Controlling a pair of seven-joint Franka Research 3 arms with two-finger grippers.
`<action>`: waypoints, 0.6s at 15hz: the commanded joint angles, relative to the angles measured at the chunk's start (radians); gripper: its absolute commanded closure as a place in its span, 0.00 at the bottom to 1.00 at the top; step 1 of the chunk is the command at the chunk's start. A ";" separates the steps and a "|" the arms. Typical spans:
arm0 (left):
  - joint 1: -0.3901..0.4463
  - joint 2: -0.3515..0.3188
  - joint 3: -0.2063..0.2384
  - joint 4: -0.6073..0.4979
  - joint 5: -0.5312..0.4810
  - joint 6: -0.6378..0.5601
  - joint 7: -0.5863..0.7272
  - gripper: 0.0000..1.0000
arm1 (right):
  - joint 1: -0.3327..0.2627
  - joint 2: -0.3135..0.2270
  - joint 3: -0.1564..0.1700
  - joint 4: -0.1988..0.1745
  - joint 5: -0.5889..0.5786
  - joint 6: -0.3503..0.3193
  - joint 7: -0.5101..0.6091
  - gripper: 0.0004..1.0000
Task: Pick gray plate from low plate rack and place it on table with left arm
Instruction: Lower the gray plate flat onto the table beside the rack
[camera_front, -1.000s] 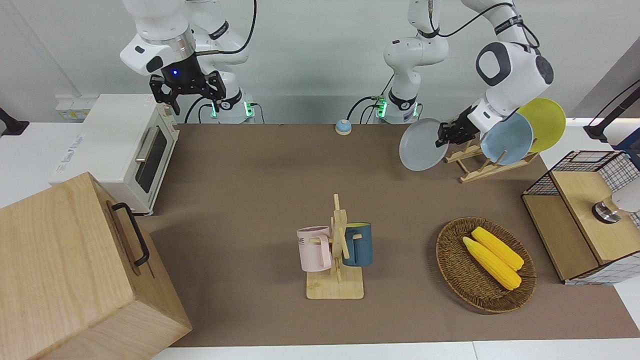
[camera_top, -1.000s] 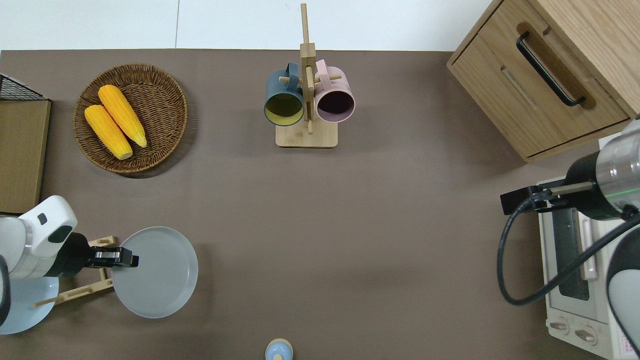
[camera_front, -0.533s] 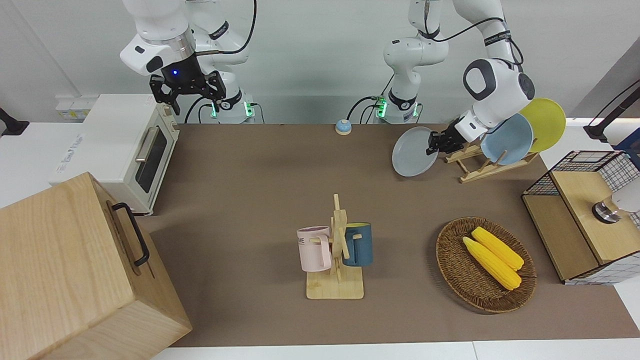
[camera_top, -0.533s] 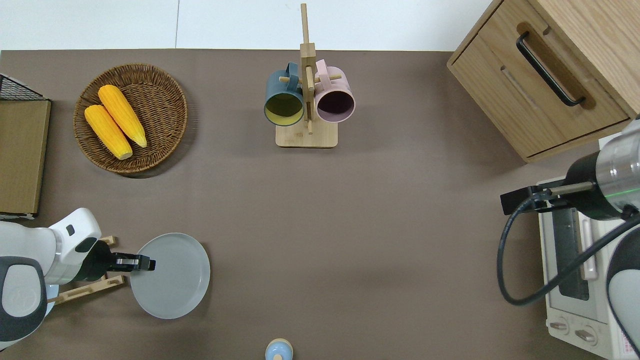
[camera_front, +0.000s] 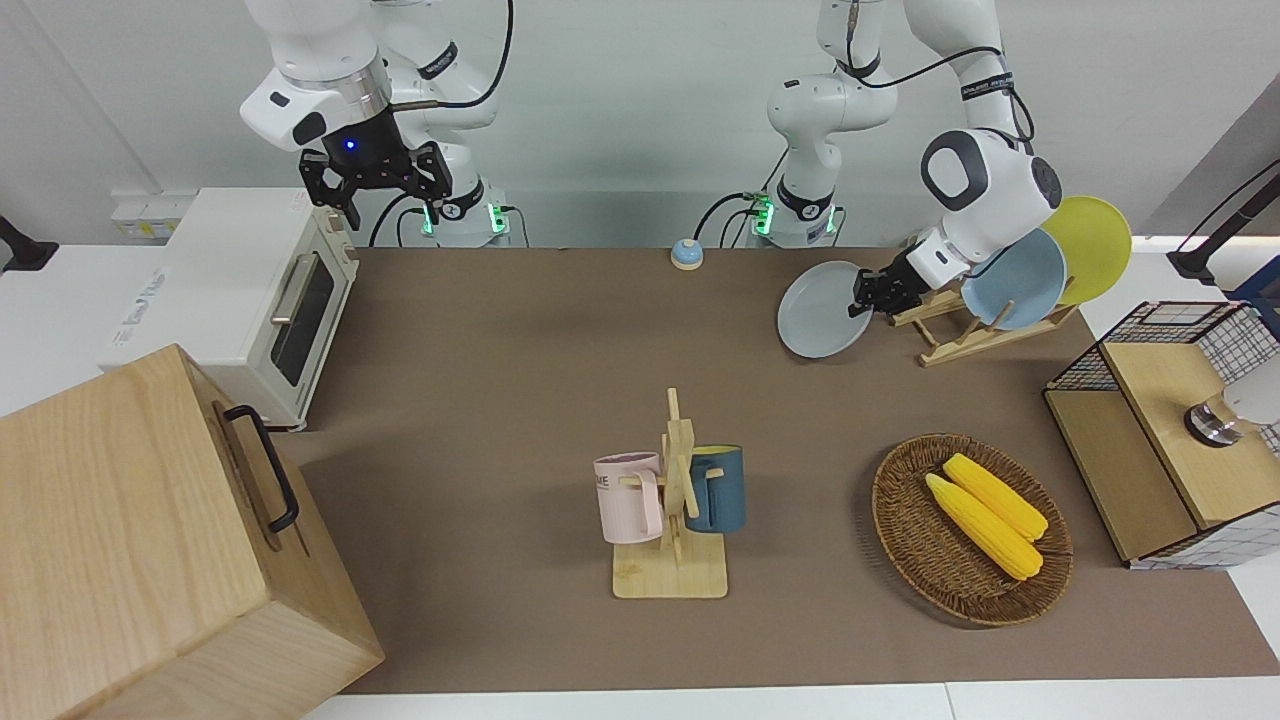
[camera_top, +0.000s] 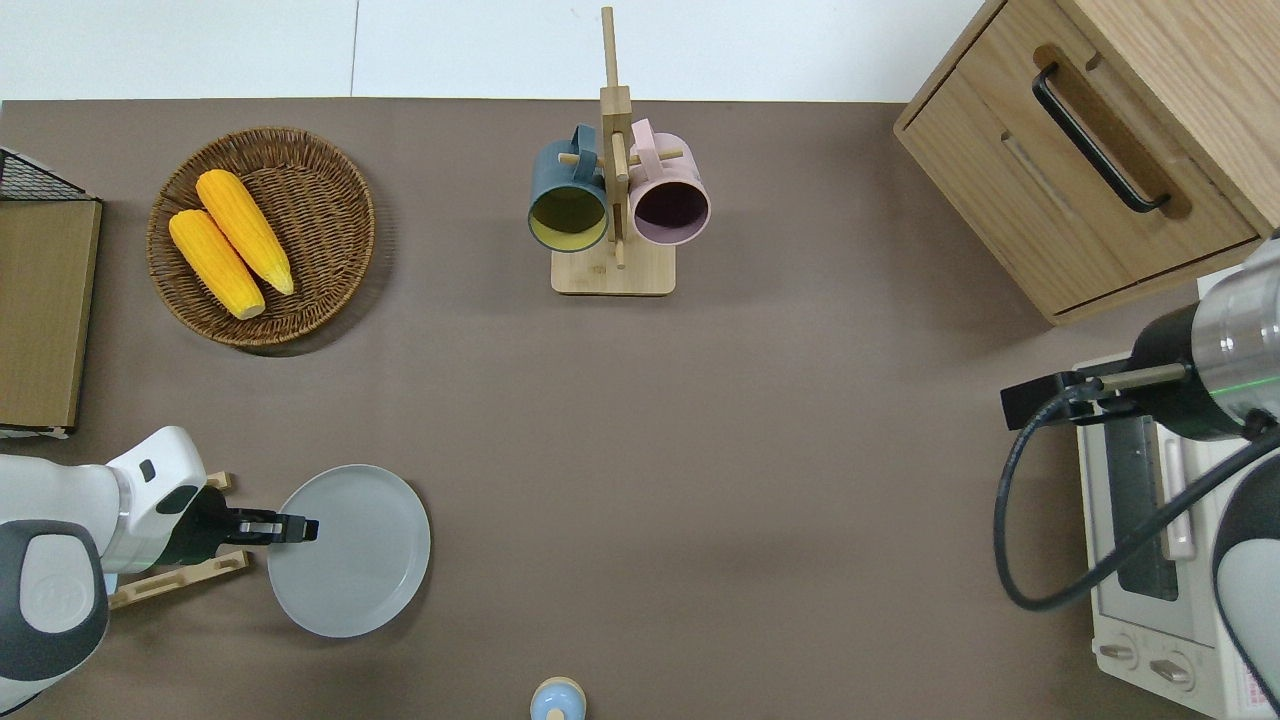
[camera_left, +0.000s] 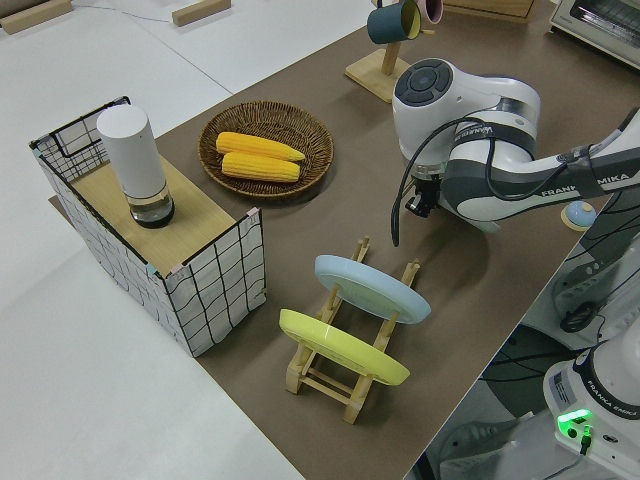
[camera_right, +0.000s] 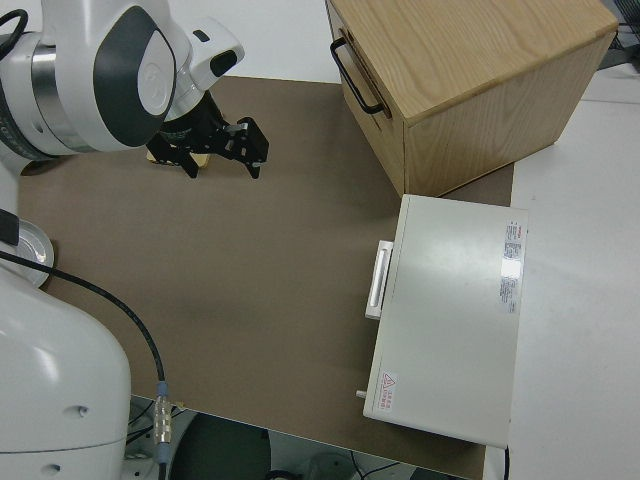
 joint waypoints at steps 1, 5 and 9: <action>-0.021 0.038 -0.008 -0.033 -0.017 0.070 0.024 1.00 | -0.010 -0.002 0.006 0.006 0.010 -0.013 -0.001 0.01; -0.021 0.034 -0.008 -0.030 -0.008 0.068 0.024 0.76 | -0.010 -0.002 0.006 0.006 0.010 -0.013 -0.001 0.01; -0.020 0.021 -0.008 -0.021 0.006 0.067 0.023 0.01 | -0.010 -0.002 0.006 0.006 0.010 -0.013 -0.001 0.01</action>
